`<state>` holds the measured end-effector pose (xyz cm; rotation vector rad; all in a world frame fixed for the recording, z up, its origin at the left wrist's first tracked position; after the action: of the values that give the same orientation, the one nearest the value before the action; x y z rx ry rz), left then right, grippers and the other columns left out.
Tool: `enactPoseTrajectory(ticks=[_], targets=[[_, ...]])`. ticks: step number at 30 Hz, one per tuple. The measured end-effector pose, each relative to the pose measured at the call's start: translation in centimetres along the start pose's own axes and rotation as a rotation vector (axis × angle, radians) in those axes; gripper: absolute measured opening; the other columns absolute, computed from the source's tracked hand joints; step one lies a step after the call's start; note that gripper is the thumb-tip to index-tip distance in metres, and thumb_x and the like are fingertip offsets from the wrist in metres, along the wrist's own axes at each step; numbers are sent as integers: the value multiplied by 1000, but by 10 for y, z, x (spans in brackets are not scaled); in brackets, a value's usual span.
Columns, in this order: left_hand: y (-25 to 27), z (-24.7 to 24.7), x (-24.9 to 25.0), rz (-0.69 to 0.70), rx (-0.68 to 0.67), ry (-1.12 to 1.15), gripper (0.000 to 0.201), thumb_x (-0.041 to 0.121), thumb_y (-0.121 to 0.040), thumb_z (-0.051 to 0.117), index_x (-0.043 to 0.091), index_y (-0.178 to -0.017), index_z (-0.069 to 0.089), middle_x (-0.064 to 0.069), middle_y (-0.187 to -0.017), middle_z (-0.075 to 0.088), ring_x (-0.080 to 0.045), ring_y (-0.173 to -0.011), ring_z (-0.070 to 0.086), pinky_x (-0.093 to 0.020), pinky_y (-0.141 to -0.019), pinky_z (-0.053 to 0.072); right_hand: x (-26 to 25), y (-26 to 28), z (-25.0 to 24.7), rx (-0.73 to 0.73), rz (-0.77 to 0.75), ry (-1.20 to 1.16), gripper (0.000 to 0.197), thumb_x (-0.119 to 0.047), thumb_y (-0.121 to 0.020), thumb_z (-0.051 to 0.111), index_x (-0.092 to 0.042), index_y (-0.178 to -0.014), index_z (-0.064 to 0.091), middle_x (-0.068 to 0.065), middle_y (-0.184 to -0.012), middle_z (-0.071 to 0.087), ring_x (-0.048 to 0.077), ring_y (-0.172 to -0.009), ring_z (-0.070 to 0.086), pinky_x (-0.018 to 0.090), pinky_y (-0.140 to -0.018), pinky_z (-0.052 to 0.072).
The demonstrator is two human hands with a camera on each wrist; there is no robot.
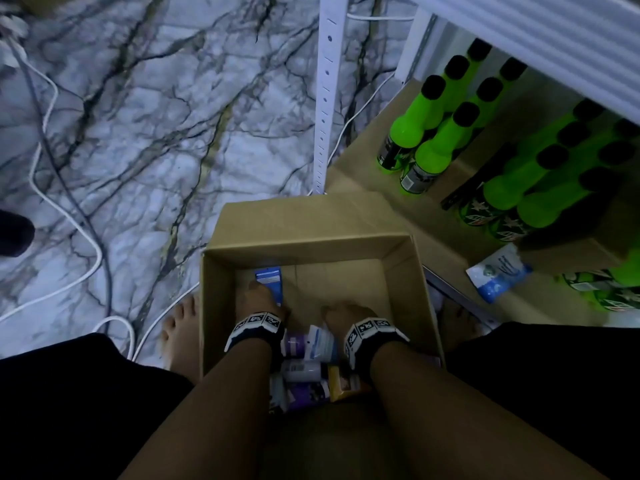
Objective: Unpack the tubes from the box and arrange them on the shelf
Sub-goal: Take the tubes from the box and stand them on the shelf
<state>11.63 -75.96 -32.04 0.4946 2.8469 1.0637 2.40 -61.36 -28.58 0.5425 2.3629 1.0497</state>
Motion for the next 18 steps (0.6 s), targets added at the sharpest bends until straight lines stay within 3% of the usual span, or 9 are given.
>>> enactPoseTrajectory(ticks=[5,8,12,15,16,18], targets=[[9,-9,4,24,3,56,78,35,-68,82,6,-129,42,-14,-124,56,-31,-115,58,-33,-88,50,11,-2,-1,73,47,-127,44,-12,-90,61,-4,-130,45,19,-127,52,31,-111,57,31,-86,46],[20,-17,9,79,9,12,76,41,-68,78,8,-127,45,-13,-126,54,-28,-115,56,-31,-91,50,19,2,-11,100,126,-186,51,-19,-87,66,-5,-129,41,19,-127,51,35,-113,56,36,-88,47],[39,-35,21,168,5,22,59,44,-66,78,12,-113,60,-10,-117,62,-26,-107,62,-30,-85,52,28,15,-30,188,171,-271,71,-31,-59,87,-16,-113,44,10,-116,55,31,-107,59,34,-77,49],[58,-52,34,286,8,28,44,41,-74,74,13,-108,66,-10,-112,68,-27,-105,64,-30,-84,51,34,35,-53,311,140,-397,51,-30,-59,86,-26,-81,41,4,-97,56,25,-95,59,28,-70,43],[63,-57,36,304,3,51,46,42,-72,75,15,-108,67,-9,-110,69,-26,-102,65,-30,-83,52,37,43,-62,362,133,-440,45,-28,-61,85,-25,-78,43,2,-92,55,23,-90,58,27,-68,42],[76,-69,39,344,7,96,49,45,-65,77,17,-105,69,-7,-103,71,-24,-94,67,-30,-80,55,40,62,-80,466,129,-532,40,-24,-60,84,-18,-88,56,-2,-86,58,18,-83,58,23,-64,42]])
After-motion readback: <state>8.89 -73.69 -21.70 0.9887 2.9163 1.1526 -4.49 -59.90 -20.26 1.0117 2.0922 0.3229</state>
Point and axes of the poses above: each hand's wrist, its own y-axis away from the middle knuckle, its own z-axis out of the palm, x = y × z, the point moved 6 cm from there along -y, towards the middle knuckle
